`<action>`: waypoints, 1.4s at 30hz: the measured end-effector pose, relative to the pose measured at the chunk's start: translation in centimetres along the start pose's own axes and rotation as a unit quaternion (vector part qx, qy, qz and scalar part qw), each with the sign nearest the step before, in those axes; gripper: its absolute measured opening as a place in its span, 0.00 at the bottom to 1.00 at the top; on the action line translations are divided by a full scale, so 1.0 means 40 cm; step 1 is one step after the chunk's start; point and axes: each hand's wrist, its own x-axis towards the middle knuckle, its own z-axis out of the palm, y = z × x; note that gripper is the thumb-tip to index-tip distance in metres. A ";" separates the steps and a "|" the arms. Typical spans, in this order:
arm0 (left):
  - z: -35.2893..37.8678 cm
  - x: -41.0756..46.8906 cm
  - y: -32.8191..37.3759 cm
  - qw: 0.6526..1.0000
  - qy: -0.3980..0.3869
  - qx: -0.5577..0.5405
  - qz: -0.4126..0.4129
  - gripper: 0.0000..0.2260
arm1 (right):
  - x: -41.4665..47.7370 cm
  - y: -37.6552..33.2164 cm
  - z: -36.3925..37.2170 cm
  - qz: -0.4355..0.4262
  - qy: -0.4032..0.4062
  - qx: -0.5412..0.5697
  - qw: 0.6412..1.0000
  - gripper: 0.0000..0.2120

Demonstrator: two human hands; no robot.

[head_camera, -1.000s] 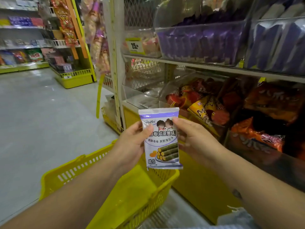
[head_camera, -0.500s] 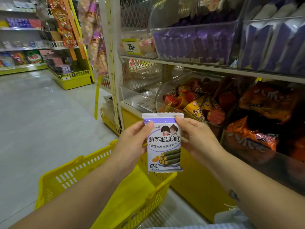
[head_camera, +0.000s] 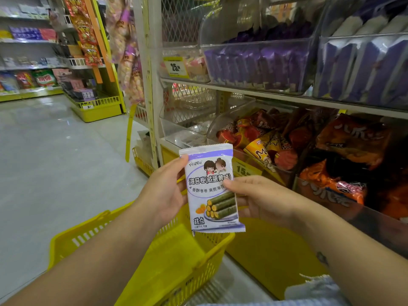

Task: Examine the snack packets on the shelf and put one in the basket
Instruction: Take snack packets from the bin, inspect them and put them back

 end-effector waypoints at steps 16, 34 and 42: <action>-0.036 -0.025 0.013 0.959 -0.232 0.137 -0.087 0.32 | -0.003 -0.006 -0.027 0.036 0.069 0.151 0.985 0.22; -0.043 -0.027 -0.011 0.959 -0.192 0.192 0.075 0.27 | -0.001 -0.014 -0.011 -0.044 0.104 0.246 0.963 0.18; -0.003 -0.058 -0.028 0.913 -0.130 0.353 0.159 0.24 | -0.005 -0.010 0.041 -0.171 0.159 0.013 0.972 0.15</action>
